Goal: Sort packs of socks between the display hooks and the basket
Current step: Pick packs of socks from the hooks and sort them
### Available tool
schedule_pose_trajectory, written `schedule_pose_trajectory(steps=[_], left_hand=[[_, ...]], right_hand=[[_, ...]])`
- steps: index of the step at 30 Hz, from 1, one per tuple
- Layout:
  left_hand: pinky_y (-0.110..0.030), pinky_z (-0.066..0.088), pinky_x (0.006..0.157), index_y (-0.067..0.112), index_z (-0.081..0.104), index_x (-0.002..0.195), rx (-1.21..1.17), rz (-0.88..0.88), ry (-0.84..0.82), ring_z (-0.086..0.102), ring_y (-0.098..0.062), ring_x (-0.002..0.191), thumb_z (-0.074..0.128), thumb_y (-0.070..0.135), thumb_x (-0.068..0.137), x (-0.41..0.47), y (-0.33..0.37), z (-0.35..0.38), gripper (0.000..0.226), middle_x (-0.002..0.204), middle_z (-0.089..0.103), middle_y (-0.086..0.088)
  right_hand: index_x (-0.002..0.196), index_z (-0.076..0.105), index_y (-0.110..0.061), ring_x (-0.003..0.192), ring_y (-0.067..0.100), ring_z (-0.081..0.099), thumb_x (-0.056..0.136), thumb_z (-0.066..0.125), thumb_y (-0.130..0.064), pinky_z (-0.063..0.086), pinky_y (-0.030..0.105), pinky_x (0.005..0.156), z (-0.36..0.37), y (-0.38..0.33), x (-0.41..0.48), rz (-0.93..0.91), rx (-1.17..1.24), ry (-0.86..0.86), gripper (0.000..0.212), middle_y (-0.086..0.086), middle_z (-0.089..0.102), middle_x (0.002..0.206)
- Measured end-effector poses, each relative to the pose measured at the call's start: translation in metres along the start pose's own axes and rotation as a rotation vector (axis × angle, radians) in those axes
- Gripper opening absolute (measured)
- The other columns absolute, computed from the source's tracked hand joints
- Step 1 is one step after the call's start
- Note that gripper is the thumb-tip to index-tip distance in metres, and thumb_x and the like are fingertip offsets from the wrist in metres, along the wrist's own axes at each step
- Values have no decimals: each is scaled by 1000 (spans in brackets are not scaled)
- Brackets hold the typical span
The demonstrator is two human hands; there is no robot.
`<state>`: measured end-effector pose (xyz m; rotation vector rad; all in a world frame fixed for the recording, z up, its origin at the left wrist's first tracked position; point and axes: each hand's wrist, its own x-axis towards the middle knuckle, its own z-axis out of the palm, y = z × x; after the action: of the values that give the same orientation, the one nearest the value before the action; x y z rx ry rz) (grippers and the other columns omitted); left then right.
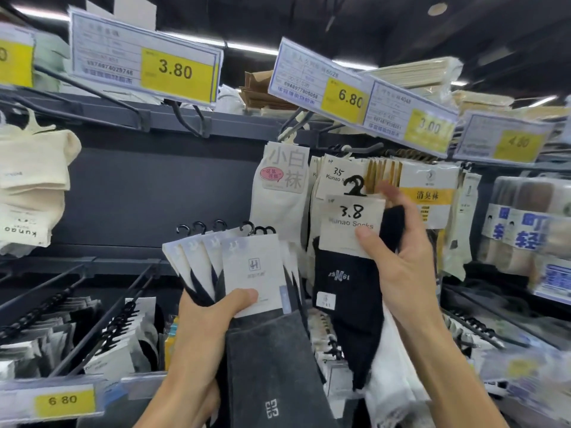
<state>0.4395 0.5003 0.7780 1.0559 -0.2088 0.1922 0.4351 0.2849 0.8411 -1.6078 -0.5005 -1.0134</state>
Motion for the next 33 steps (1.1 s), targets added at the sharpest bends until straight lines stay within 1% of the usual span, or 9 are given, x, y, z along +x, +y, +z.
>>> schedule_pose_trajectory(steps=[4, 8, 12, 19, 22, 24, 26, 29, 33], left_hand=[[-42, 58, 72, 24, 67, 108, -21, -28, 4, 76, -31, 86, 71, 2, 79, -1, 2, 1, 37, 99, 78, -7], [-34, 59, 58, 23, 68, 108, -47, -27, -41, 76, -29, 85, 77, 10, 62, -4, 5, 5, 48, 100, 78, -6], [-33, 59, 56, 25, 70, 105, -69, -32, -75, 76, -30, 84, 82, 7, 54, -5, 8, 1, 55, 100, 78, -7], [-26, 57, 48, 14, 71, 102, -90, -7, -110, 76, -23, 67, 72, 2, 56, -4, 17, -5, 47, 85, 79, -7], [-26, 57, 46, 12, 70, 97, -113, 25, -85, 75, -21, 61, 73, -8, 49, -8, 20, -8, 52, 77, 79, -6], [-28, 59, 51, 20, 76, 89, -126, 43, -102, 77, -24, 70, 75, -4, 53, -11, 22, -12, 43, 84, 79, -6], [-30, 59, 54, 24, 78, 87, -146, 55, -124, 77, -27, 76, 73, 2, 56, -13, 24, -17, 38, 91, 79, -10], [-31, 60, 60, 18, 77, 99, -182, 92, -187, 77, -32, 84, 80, 5, 50, -20, 27, -20, 51, 98, 78, -16], [-33, 60, 68, 17, 76, 103, -221, 127, -222, 75, -36, 92, 81, 13, 54, -23, 33, -23, 50, 106, 75, -21]], right_hand=[[131, 49, -44, 126, 9, 55, 96, 62, -20, 44, 47, 109, -14, 1, 31, 29, -59, 105, 45, -11, 59, 134], [136, 46, -41, 127, -1, 49, 98, 61, -17, 39, 41, 114, -9, 5, 59, 59, -107, 111, 47, -19, 53, 136], [143, 40, -35, 137, 19, 46, 99, 57, -12, 37, 48, 115, 1, 22, 73, 43, -166, -19, 53, 2, 50, 147], [155, 28, -24, 134, -8, 32, 100, 58, -20, 27, 20, 116, 15, 29, 73, 82, -325, 2, 63, -7, 40, 154], [157, 14, -31, 134, 13, 49, 98, 59, -21, 39, 32, 112, 20, 12, 51, 136, -428, 19, 75, -4, 51, 147], [156, 10, -39, 139, 1, 39, 95, 62, -26, 36, 33, 115, 24, -6, 19, 96, -481, 84, 81, -20, 38, 154], [153, 19, -47, 137, -16, 29, 90, 65, -41, 32, 22, 111, 35, -27, -22, 21, -398, 142, 78, -38, 29, 150], [131, 51, -48, 121, -5, 51, 71, 65, -63, 46, 12, 86, 62, -53, -58, -19, -341, -19, 64, -32, 47, 129], [111, 60, -52, 103, -4, 56, 57, 81, -51, 49, 12, 75, 85, -60, -58, 91, -257, -206, 58, -27, 51, 114]])
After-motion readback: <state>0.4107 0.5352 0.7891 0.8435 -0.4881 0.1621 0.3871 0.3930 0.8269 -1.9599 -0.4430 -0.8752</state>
